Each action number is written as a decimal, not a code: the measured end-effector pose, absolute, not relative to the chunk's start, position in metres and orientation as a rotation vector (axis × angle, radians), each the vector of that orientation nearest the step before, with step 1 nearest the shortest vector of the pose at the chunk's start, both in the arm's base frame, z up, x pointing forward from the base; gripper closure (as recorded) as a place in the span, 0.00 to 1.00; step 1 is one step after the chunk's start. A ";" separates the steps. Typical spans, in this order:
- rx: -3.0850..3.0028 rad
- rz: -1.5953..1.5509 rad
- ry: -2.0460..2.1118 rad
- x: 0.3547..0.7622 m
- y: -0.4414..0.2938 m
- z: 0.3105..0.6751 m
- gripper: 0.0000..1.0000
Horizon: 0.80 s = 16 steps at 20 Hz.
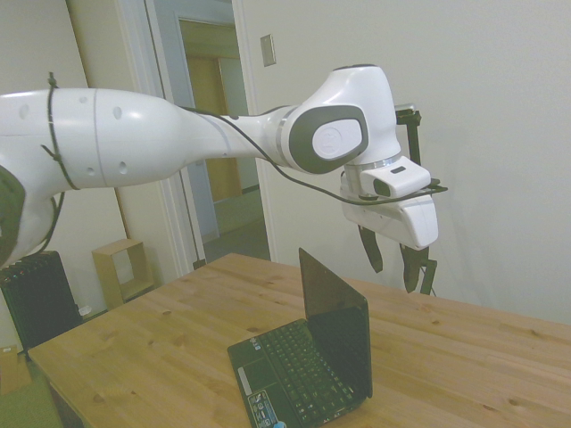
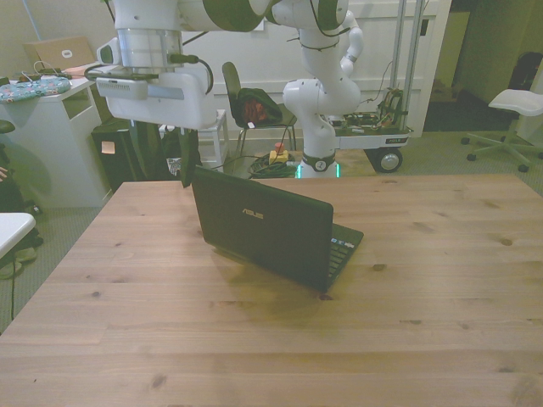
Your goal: Close the laptop
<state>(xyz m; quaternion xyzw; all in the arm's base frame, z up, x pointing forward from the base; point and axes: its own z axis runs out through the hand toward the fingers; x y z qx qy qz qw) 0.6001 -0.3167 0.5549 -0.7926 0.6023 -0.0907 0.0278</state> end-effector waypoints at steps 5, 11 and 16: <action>-2.471 -0.239 1.799 0.641 -0.271 0.536 0.00; -2.377 -0.197 1.874 0.644 -0.255 0.531 0.00; -2.318 -0.122 1.939 0.625 -0.250 0.520 0.00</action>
